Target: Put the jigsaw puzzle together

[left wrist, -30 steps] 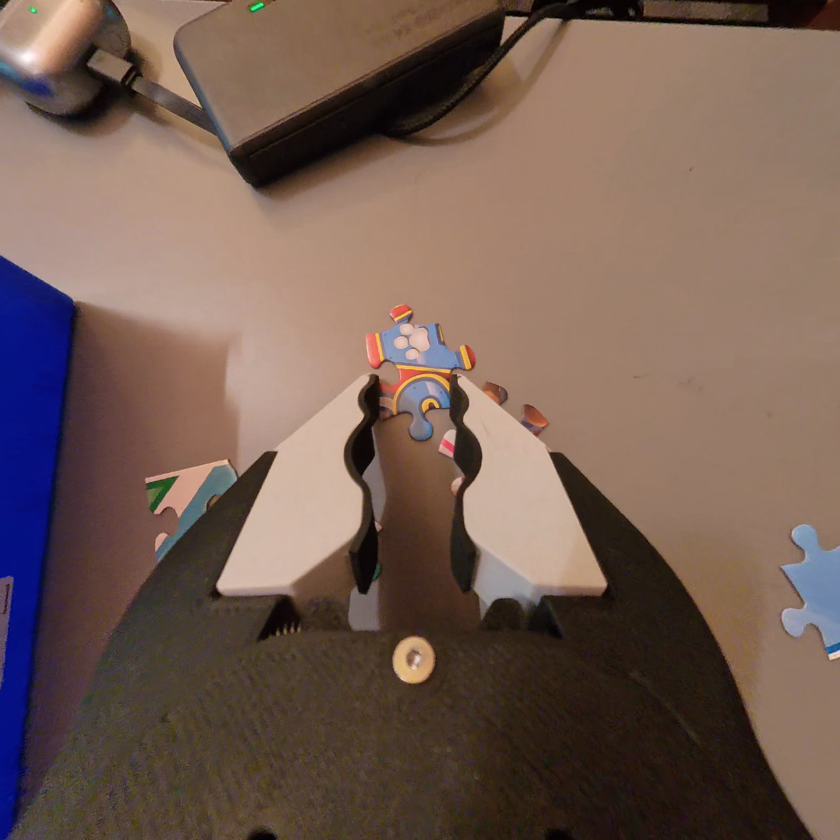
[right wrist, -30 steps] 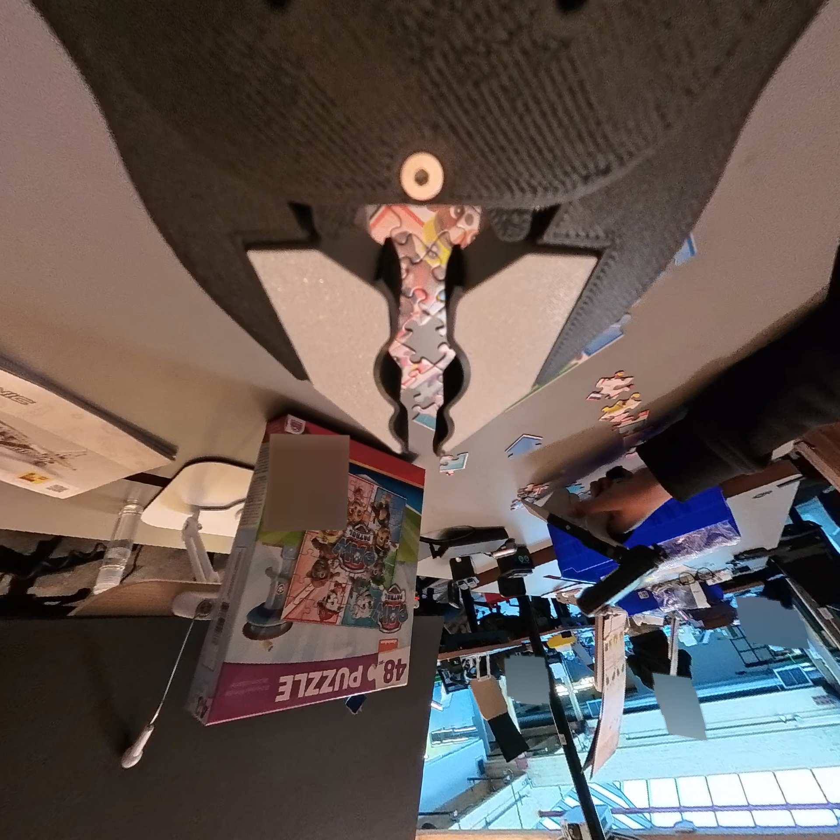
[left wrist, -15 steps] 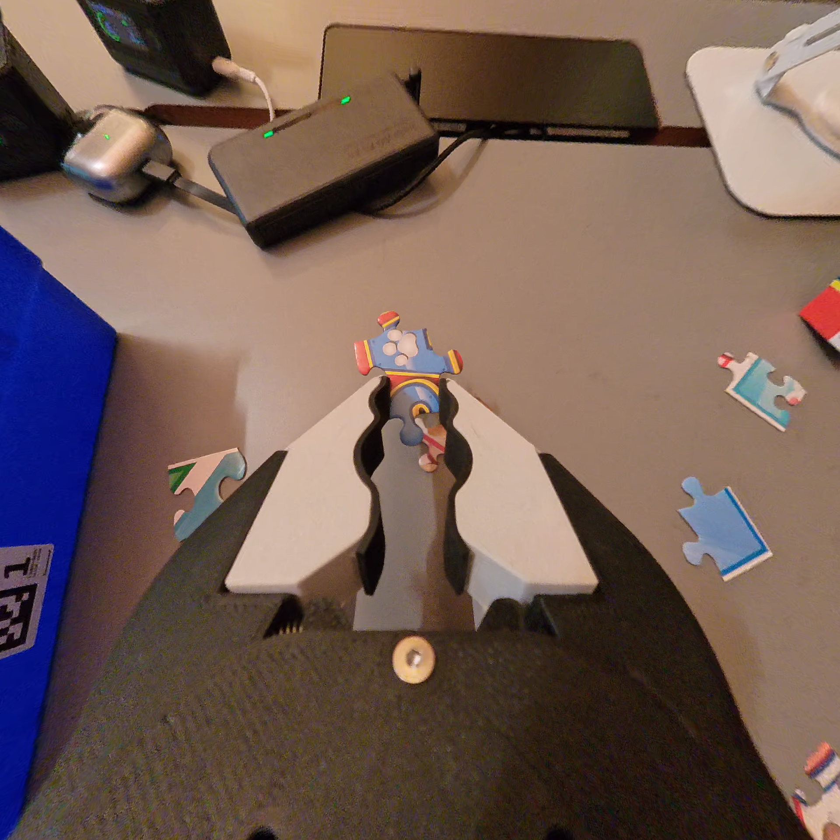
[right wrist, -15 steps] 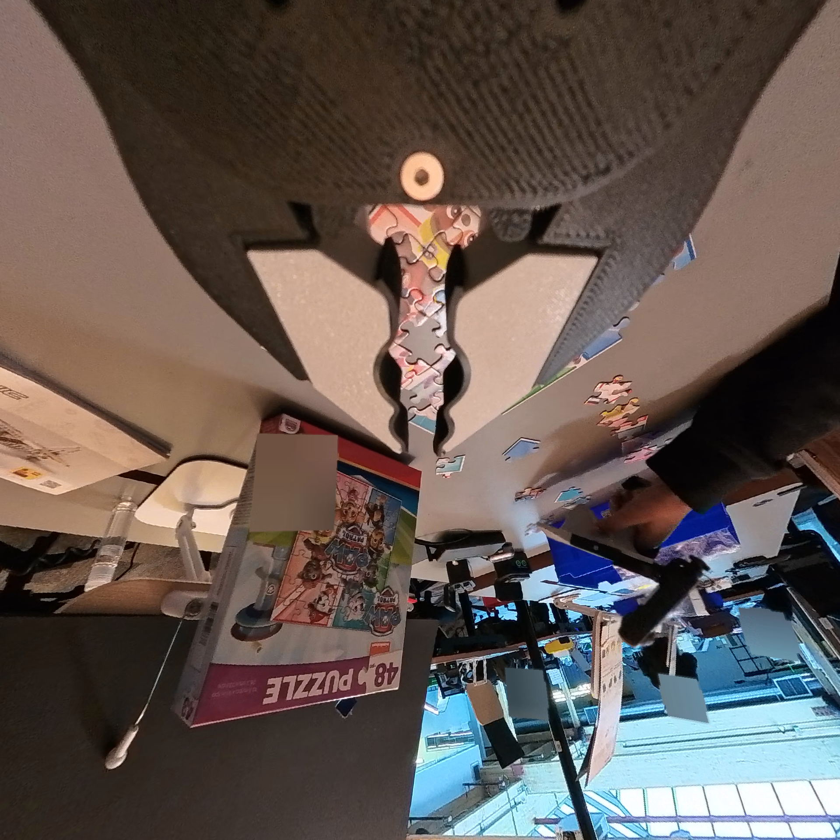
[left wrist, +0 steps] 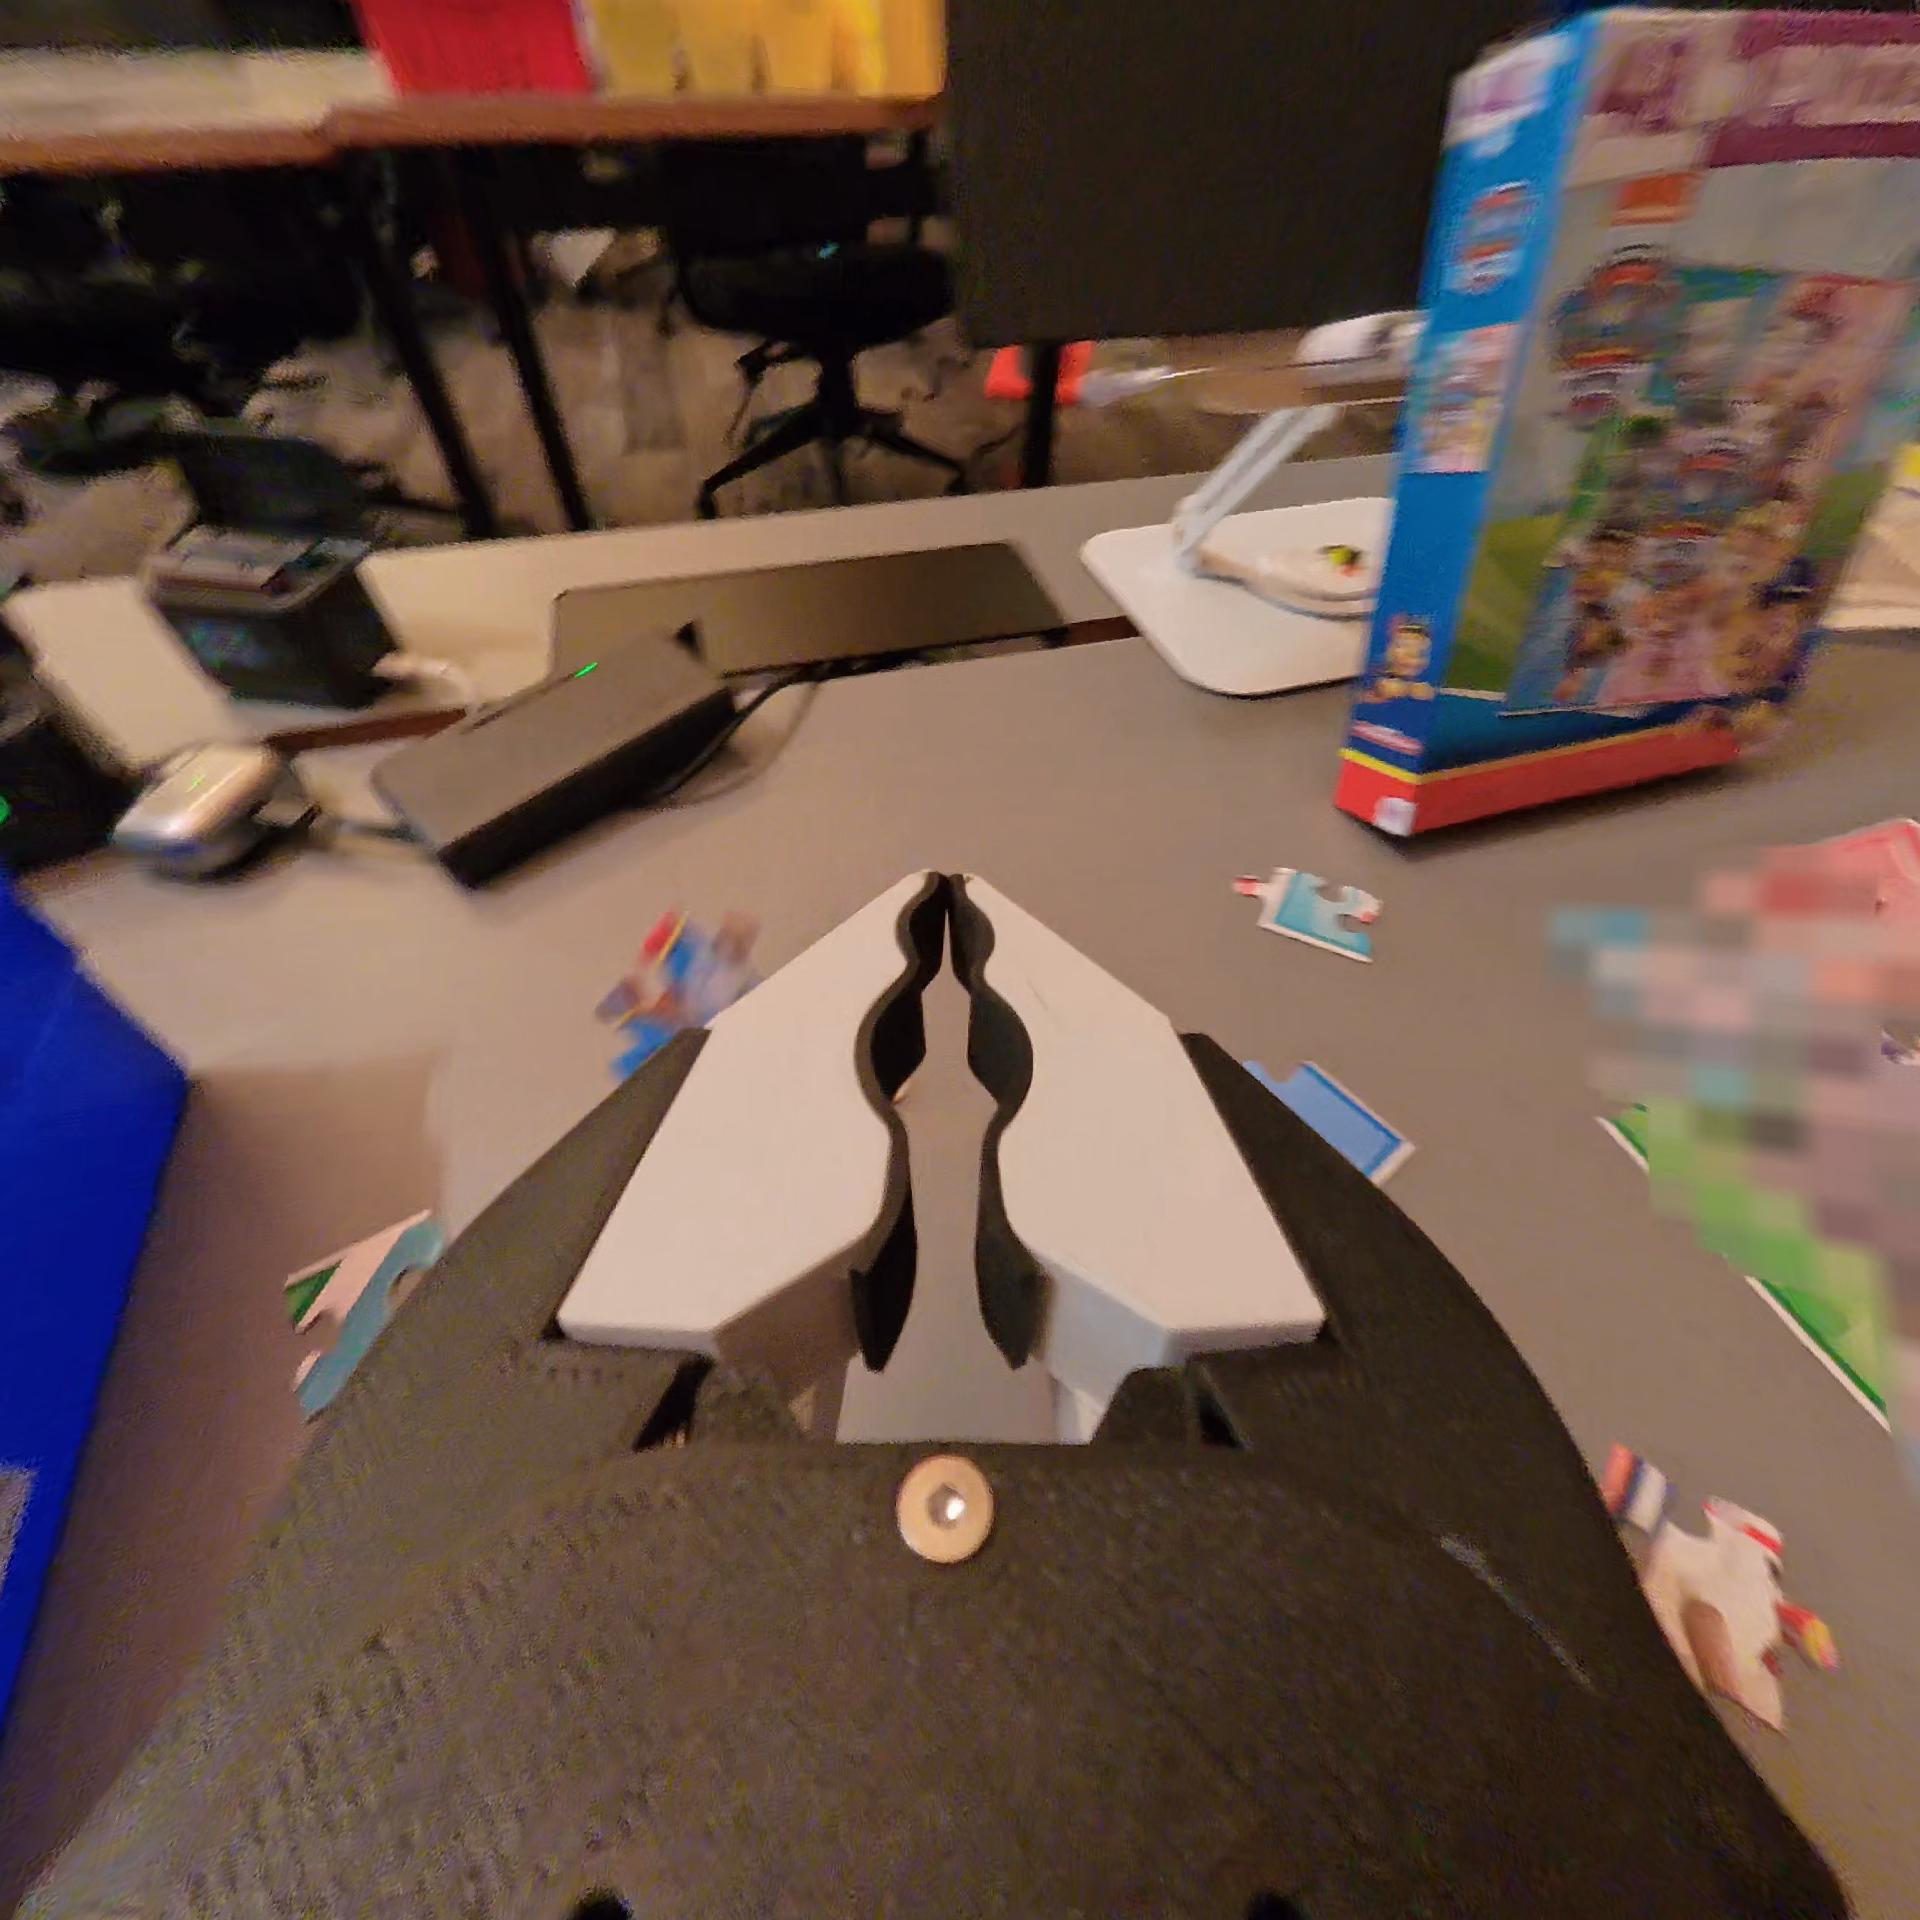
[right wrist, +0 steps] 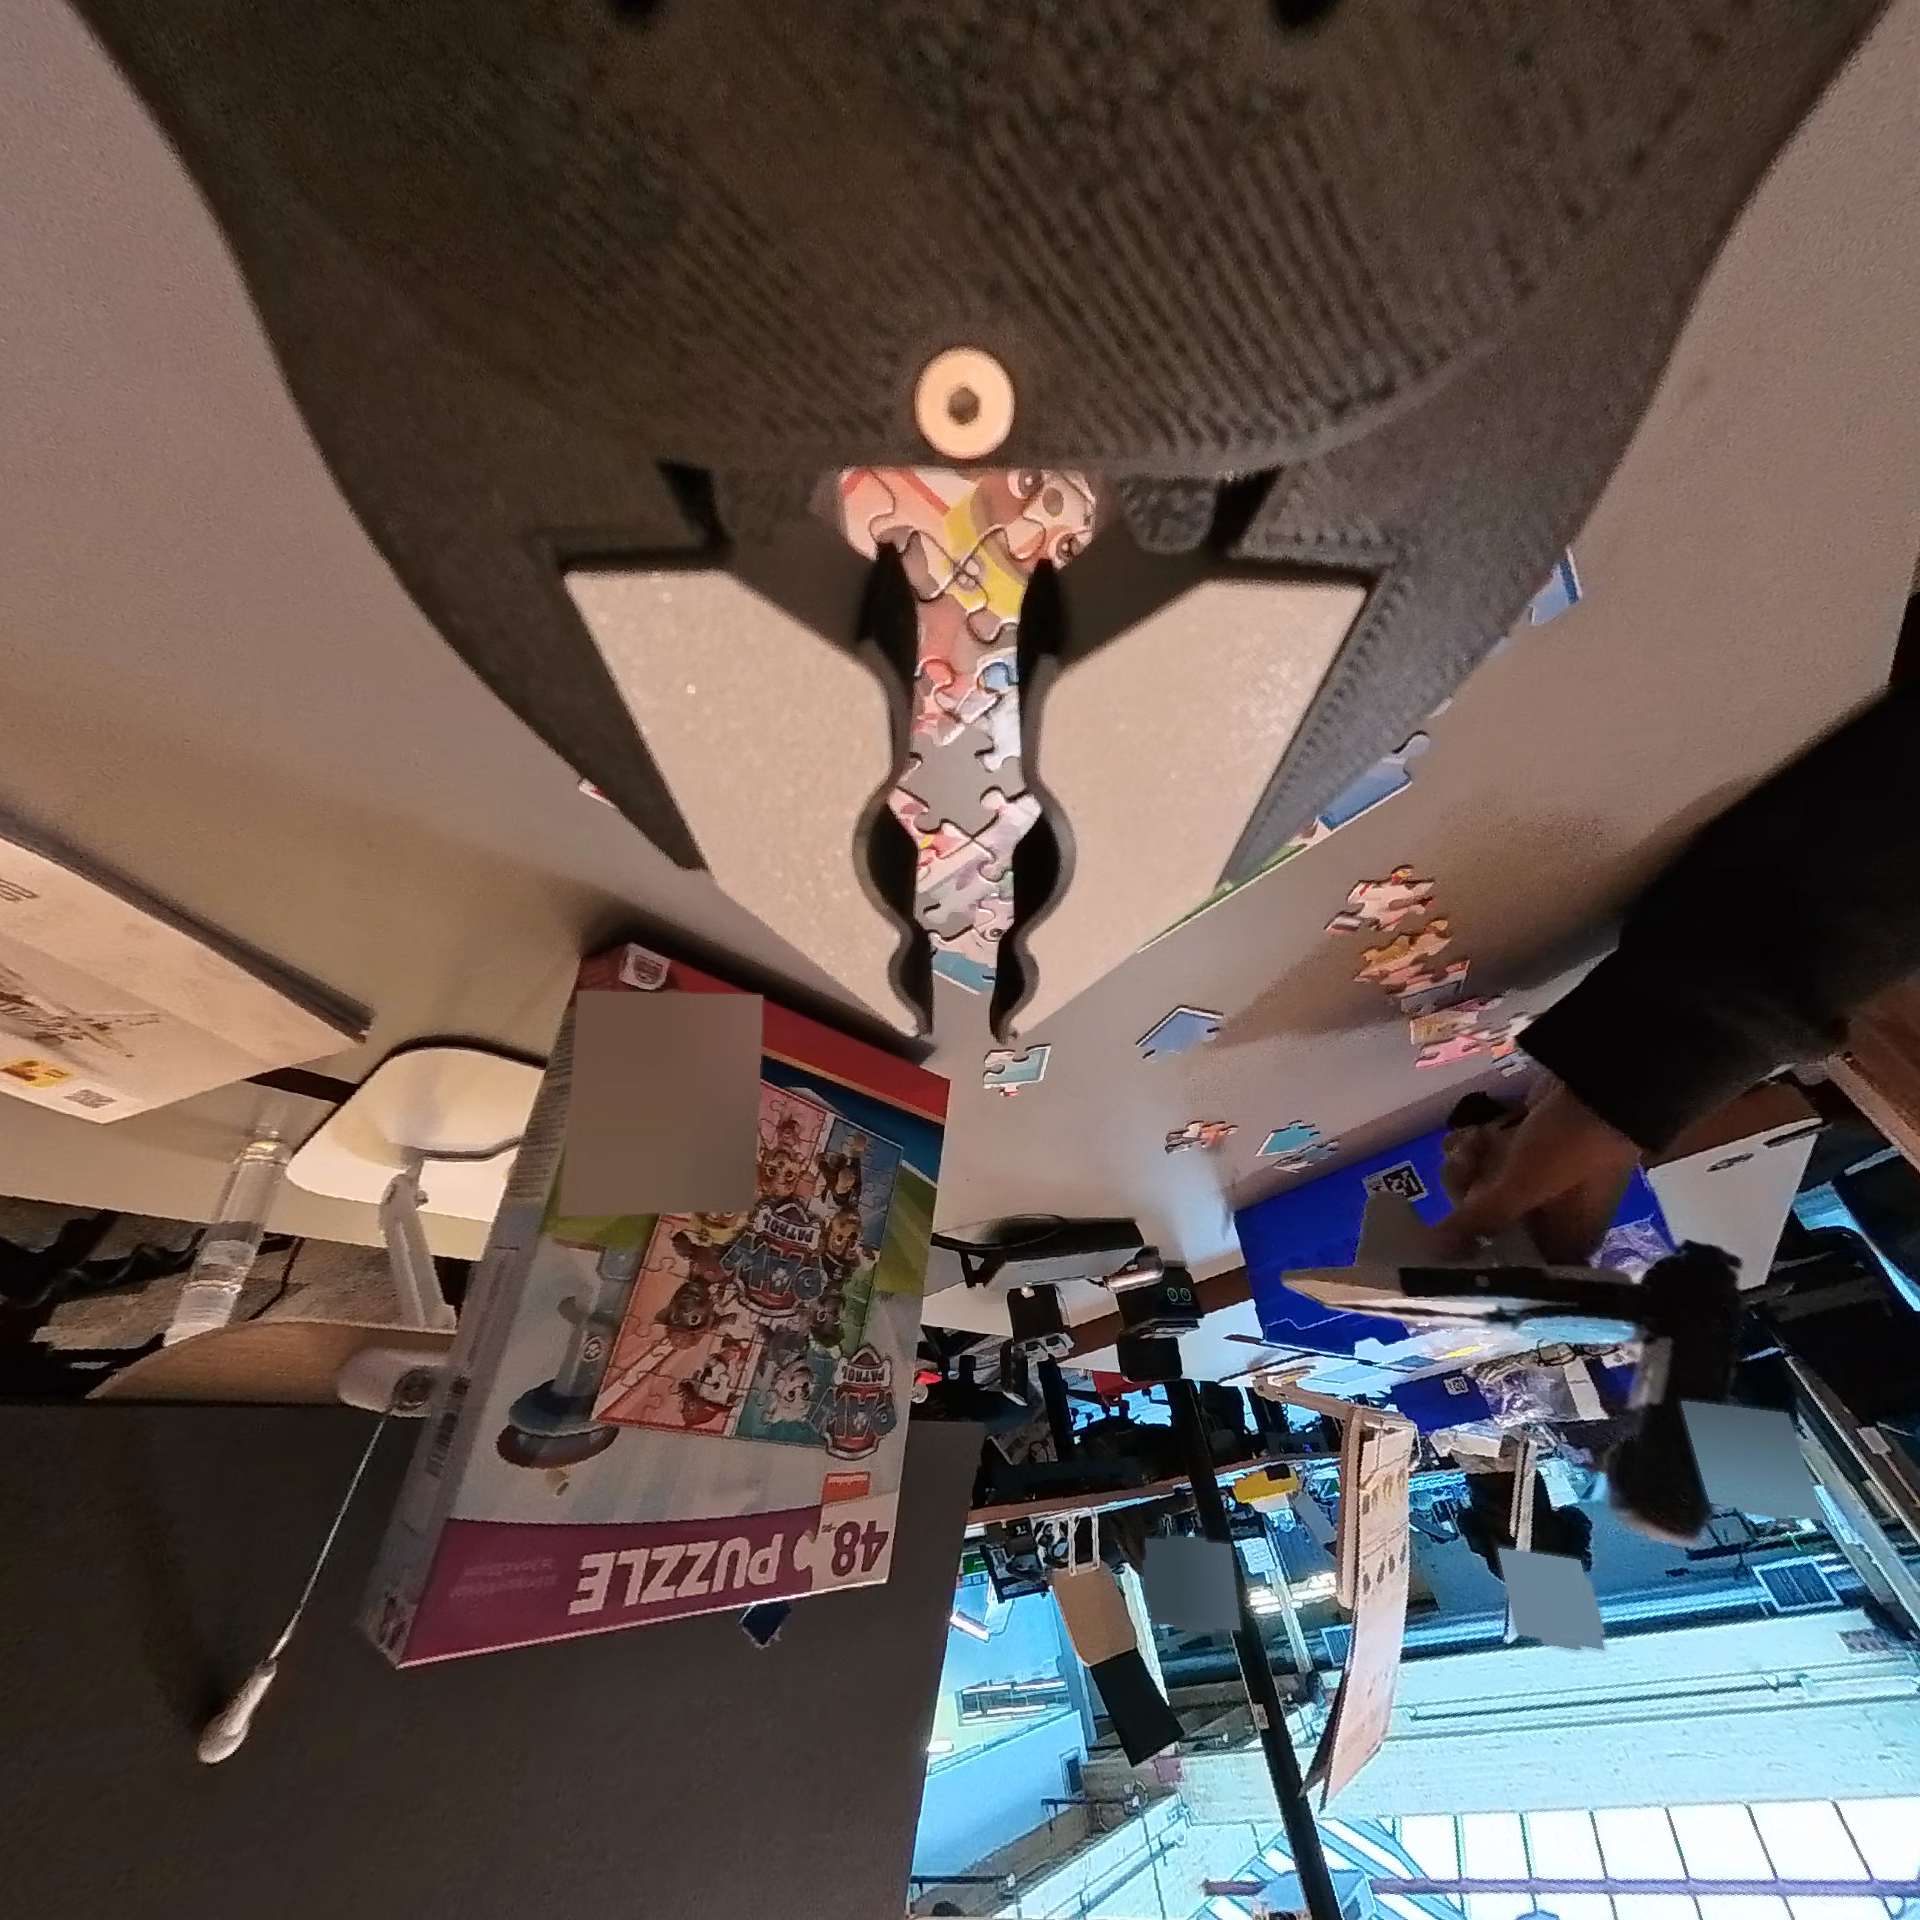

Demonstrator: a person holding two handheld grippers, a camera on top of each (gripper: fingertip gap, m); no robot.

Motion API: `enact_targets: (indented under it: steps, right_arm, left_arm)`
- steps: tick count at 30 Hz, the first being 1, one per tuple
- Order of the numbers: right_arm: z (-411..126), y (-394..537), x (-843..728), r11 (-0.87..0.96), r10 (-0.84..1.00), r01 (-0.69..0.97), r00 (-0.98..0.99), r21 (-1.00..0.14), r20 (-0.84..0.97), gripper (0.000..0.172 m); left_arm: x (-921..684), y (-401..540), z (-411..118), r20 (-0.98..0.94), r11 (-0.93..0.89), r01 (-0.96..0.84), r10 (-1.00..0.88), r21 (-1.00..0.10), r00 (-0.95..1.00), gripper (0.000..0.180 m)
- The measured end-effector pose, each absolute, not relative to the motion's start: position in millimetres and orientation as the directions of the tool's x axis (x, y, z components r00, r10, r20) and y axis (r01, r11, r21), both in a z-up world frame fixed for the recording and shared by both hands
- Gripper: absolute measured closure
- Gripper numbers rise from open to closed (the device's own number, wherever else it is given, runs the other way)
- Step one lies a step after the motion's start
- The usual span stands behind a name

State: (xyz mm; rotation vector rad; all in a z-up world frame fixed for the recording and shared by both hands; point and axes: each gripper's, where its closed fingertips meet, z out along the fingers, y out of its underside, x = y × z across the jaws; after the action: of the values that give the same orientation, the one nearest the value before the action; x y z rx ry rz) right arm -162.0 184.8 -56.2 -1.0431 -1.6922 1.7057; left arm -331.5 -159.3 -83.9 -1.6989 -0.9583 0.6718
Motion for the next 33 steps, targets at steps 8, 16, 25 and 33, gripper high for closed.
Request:
enact_targets:
  steps: [8,16,25,33]
  right_arm:
    - [-56.8,183.3,-161.3,-0.052,0.816,0.142,-0.565,-0.989,-0.124,0.163]
    - [-57.0,178.7,-160.3,-0.051,0.806,0.145,-0.578,-0.988,-0.126,0.163]
    - [-58.2,182.7,-162.0,-0.055,0.812,0.150,-0.568,-0.987,-0.132,0.163]
    - [-57.8,179.9,-160.9,-0.064,0.803,0.154,-0.579,-0.986,-0.142,0.162]
  left_arm:
    - [-329.5,-162.2,-80.1,-0.252,-0.328,0.168,0.899,-0.930,0.358,0.180]
    - [-388.5,-221.0,-140.0,0.084,-0.134,0.605,0.945,-0.785,0.318,0.112]
    - [-403.0,-233.2,-197.2,0.016,-0.182,0.770,0.970,-0.611,0.242,0.098]
    - [-397.4,-224.0,-194.5,0.026,-0.223,0.745,0.951,-0.629,0.307,0.149]
